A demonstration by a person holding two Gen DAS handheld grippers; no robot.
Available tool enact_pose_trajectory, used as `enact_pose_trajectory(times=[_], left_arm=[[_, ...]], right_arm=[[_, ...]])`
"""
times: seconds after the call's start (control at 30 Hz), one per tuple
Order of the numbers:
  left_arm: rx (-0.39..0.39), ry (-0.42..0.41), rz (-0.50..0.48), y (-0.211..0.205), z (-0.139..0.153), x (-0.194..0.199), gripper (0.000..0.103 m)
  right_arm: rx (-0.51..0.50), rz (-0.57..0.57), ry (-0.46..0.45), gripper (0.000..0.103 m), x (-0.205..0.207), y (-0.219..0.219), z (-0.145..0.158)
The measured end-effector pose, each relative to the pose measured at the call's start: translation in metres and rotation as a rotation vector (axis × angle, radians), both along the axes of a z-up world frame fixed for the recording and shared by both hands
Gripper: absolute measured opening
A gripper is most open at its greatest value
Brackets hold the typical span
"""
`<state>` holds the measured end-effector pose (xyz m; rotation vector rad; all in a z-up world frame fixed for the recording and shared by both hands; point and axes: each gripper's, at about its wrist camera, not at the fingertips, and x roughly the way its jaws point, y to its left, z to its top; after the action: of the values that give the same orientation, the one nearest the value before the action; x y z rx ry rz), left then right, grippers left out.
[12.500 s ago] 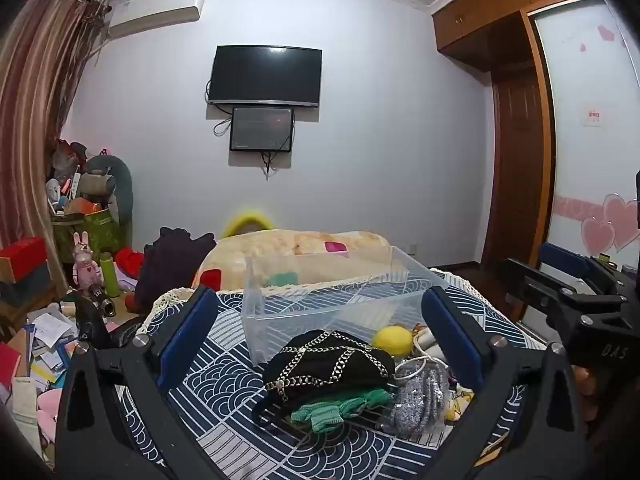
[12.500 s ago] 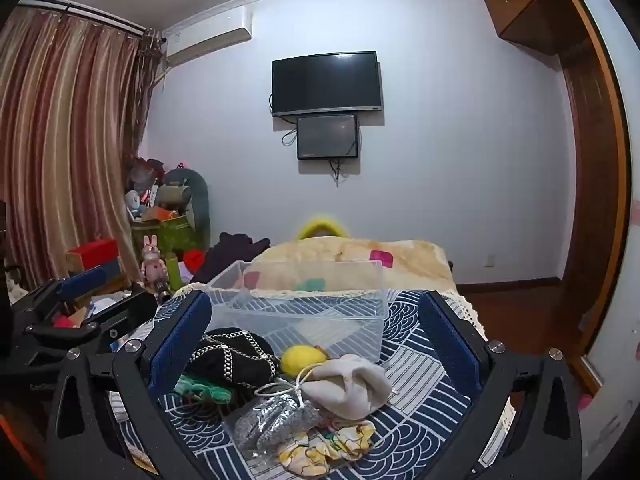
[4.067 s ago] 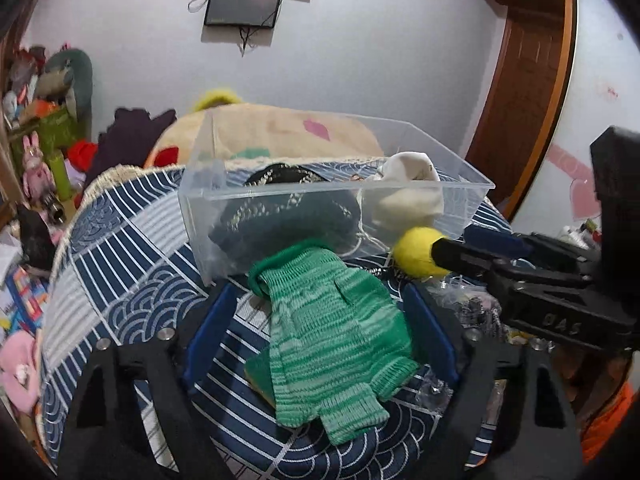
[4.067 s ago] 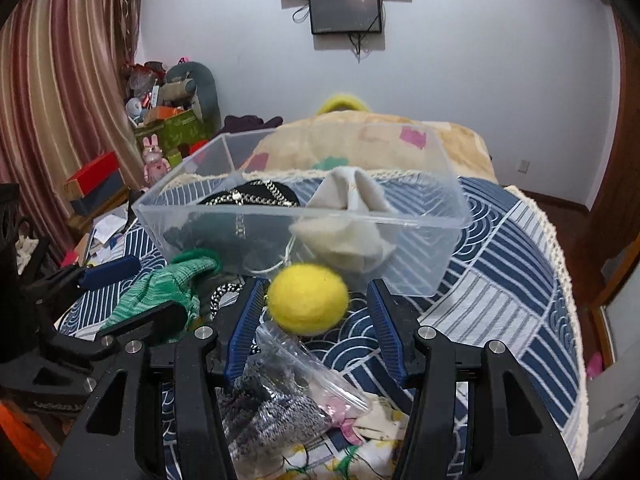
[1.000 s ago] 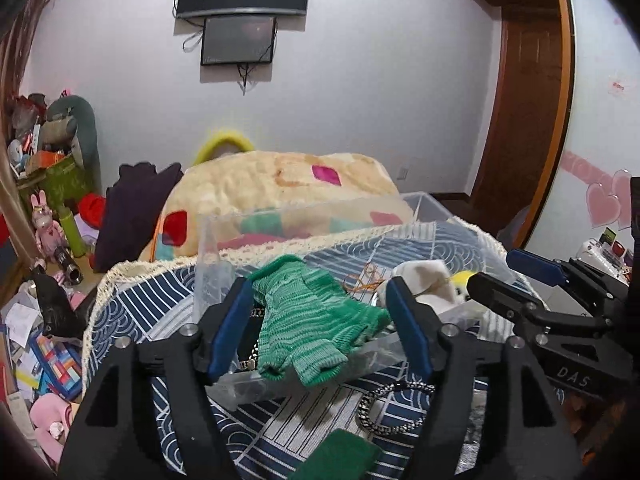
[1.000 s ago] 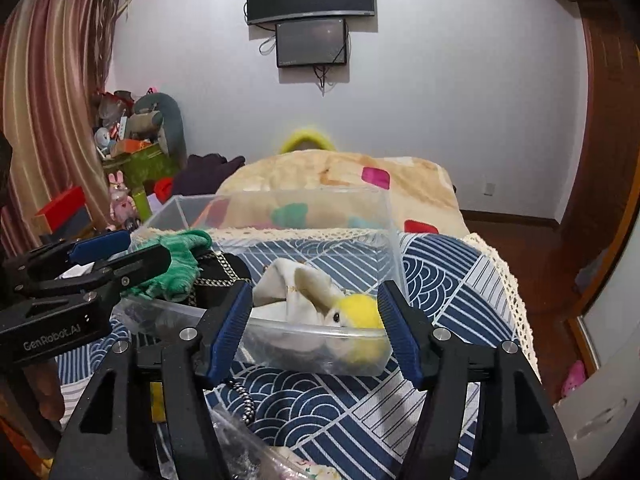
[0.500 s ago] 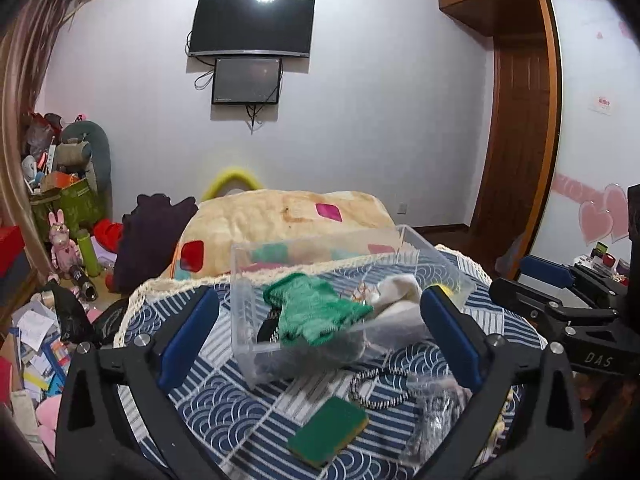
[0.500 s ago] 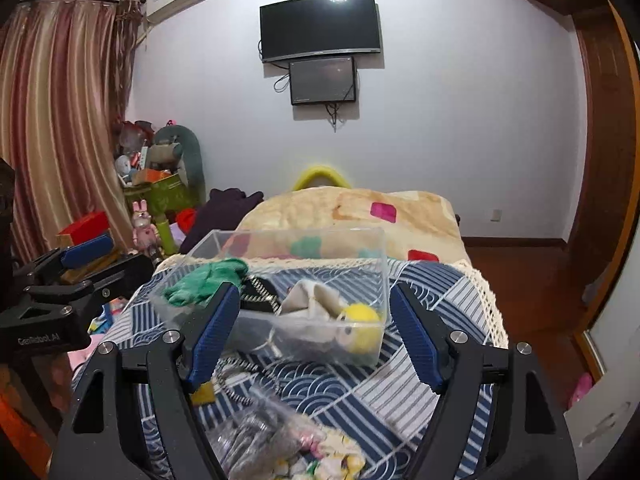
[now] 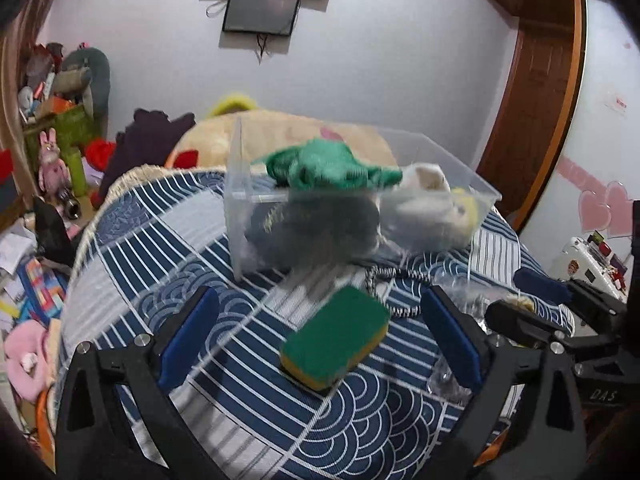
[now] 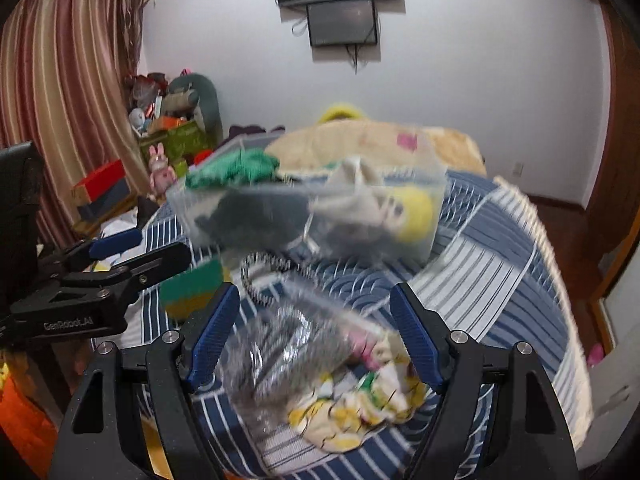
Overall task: Organize soft objects
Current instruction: 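Grasp the green sponge with the left gripper while the right grasps the silver mesh bag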
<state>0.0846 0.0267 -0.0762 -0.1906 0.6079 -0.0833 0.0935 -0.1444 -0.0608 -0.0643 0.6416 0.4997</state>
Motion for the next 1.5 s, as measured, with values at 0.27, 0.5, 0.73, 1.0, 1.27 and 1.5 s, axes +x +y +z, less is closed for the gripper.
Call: enact_pose_trajectory(times=[0.27,0.5,0.73,1.0,1.27,1.5], left_arm=[[0.042,0.043,-0.053,-0.019,-0.021,0.003,0.071],[0.024,0.047,-0.055,-0.017,-0.026,-0.002,0.055],[0.009,-0.005,-0.034,-0.011,-0.011,-0.017,0.054],[0.038,-0.099,-0.008,-0.01,0.018,-0.033,0.054],[0.021,-0.188,0.015,-0.001,0.049,-0.038,0.054],[0.002,-0.247,0.045,0.011,0.073,-0.03,0.054]], right_arm=[[-0.029,0.037,0.043,0.07,0.0,0.012,-0.022],[-0.031,0.034,0.027,0.04,-0.002,0.009,-0.018],[-0.02,0.033,-0.013,0.027,-0.006,0.006,-0.007],[0.017,-0.012,-0.07,0.027,-0.01,-0.009,0.014],[0.027,-0.05,-0.142,0.027,-0.007,-0.017,0.043],[0.049,-0.064,-0.204,0.027,0.001,-0.017,0.067]])
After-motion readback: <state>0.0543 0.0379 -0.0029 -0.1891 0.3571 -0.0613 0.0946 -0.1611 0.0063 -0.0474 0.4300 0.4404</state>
